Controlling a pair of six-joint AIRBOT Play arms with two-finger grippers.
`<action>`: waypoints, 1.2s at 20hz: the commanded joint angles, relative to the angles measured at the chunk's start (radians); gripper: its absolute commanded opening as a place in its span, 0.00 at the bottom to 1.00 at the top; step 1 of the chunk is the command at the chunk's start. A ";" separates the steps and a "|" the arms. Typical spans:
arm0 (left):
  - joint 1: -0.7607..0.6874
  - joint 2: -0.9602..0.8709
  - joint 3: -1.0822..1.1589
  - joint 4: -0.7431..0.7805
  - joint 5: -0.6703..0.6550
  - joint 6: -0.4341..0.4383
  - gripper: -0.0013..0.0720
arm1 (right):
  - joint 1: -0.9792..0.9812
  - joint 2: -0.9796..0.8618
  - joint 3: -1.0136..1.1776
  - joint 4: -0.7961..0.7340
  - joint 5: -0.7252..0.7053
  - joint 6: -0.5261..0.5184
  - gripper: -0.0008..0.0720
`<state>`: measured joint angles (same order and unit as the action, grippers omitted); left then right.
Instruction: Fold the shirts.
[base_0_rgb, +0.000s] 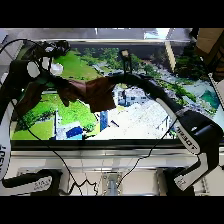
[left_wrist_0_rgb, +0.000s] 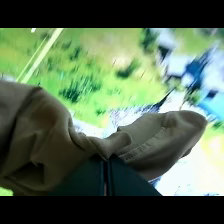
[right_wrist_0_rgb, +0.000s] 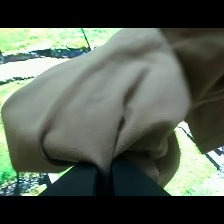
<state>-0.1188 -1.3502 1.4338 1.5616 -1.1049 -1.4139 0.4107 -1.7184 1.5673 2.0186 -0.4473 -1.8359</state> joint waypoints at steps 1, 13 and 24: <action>0.001 0.000 0.003 0.093 0.048 0.000 0.06 | -0.106 0.072 0.084 -0.122 -0.081 0.062 0.05; -0.003 0.000 0.338 0.143 -0.045 -0.011 0.06 | -0.271 0.351 0.139 -0.313 -0.396 0.000 0.05; -0.270 0.019 0.510 -0.021 -0.561 0.192 0.06 | -0.175 0.579 0.136 -0.310 -1.080 -0.074 0.05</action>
<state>-0.3183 -1.3338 1.9358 1.5990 -1.5818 -1.2568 0.1997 -1.1721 1.7058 1.6981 -1.3380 -1.9007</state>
